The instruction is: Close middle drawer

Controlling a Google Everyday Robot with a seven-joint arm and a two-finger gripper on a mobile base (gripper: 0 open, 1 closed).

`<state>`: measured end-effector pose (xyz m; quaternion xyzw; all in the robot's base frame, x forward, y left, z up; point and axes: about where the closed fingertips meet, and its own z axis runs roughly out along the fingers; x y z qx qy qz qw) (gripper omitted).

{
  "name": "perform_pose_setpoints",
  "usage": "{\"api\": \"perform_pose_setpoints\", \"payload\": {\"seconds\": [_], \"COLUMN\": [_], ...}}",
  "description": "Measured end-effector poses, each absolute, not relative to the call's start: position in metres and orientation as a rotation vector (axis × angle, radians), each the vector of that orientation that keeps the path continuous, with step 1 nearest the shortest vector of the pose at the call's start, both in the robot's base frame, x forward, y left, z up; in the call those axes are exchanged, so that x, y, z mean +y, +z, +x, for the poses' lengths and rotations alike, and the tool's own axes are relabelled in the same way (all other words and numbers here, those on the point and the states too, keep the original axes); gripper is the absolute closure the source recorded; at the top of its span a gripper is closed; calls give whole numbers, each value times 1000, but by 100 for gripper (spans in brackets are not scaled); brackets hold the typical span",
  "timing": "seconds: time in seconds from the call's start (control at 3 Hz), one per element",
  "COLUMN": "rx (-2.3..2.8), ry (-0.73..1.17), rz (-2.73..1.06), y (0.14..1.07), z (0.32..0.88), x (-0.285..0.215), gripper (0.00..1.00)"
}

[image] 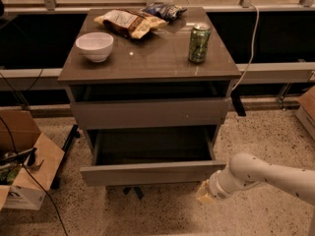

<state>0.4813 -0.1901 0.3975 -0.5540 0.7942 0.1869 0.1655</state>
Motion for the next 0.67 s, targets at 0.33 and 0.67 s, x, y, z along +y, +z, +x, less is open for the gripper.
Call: {"api": "perform_pose_setpoints", "payload": {"seconds": [0.33, 0.67], "rx": [2262, 2203], "ry": [532, 502], "rz": [-1578, -1506], "y": [397, 403], "z": [481, 504], "x": [-190, -180], "gripper": [100, 100]}}
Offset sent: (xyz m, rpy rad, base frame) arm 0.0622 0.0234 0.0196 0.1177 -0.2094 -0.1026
